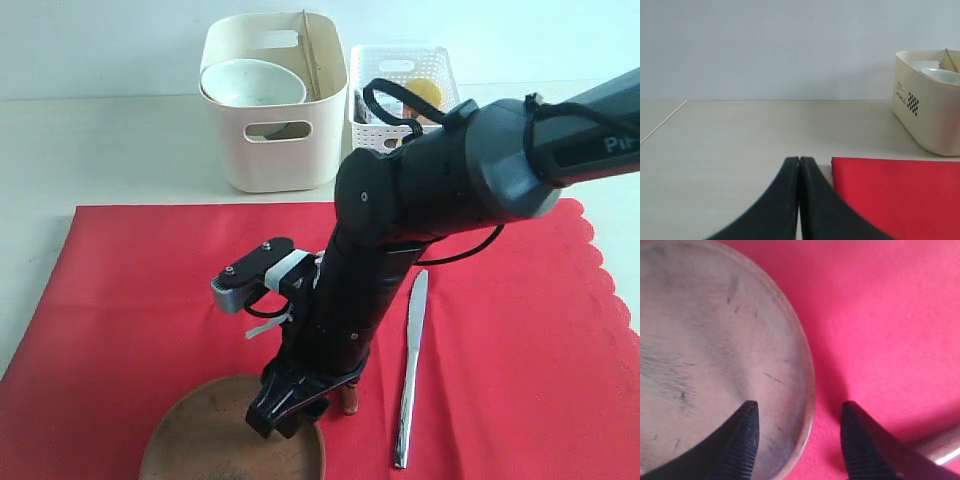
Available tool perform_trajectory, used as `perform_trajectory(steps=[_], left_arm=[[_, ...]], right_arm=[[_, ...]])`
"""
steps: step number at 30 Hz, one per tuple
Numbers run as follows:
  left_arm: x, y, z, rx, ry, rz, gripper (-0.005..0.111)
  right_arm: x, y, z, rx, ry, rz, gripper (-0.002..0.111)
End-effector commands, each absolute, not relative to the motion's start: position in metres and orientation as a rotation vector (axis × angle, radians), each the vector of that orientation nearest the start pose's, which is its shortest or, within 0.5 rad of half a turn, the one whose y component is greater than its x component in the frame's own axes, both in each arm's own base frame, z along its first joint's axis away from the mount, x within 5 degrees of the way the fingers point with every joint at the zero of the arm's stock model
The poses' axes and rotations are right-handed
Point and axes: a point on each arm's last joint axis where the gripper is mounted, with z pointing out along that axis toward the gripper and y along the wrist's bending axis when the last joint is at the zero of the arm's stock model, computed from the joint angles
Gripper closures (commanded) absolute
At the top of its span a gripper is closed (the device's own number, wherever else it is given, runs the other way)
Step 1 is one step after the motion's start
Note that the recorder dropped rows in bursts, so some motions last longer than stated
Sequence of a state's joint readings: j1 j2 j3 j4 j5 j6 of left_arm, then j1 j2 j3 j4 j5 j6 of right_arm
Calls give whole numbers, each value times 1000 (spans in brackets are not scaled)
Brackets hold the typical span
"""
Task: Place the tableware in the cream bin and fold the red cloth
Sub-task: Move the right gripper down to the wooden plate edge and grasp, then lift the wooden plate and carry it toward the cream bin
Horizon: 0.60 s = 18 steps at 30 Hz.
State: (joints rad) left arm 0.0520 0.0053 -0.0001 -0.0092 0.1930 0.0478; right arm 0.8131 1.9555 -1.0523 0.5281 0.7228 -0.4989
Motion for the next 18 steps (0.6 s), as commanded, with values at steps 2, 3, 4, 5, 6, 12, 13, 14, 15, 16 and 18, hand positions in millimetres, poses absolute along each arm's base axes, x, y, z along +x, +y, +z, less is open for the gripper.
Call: perform_trajectory(steps=[2, 3, 4, 5, 6, 12, 13, 14, 15, 16, 18], left_arm=[[56, 2, 196, -10, 1677, 53, 104], [56, 2, 196, -10, 1677, 53, 104], [56, 2, 196, -10, 1677, 53, 104], [56, 2, 196, -10, 1677, 53, 104], [56, 2, 196, -10, 1677, 53, 104], [56, 2, 196, -10, 1677, 53, 104], [56, 2, 196, -10, 1677, 53, 104], [56, 2, 196, -10, 1677, 53, 104], [56, 2, 196, -10, 1677, 53, 104], [56, 2, 196, -10, 1677, 53, 104], [56, 2, 196, -10, 1677, 53, 104]], right_arm=[[209, 265, 105, -1474, 2788, 540, 72], [209, 265, 104, -1477, 2791, 539, 78], [208, 265, 103, -1478, 2793, 538, 85], [208, 265, 102, -1478, 2796, 537, 91], [208, 265, 102, -1479, 2797, 537, 97], [207, 265, 103, -1472, 2815, 553, 108], [206, 266, 105, -1457, 2817, 570, 108], [206, 266, 107, -1446, 2816, 581, 108], [206, 267, 110, -1423, 2818, 605, 108], [206, 268, 114, -1402, 2815, 626, 108], [206, 270, 120, -1342, 2818, 684, 108]])
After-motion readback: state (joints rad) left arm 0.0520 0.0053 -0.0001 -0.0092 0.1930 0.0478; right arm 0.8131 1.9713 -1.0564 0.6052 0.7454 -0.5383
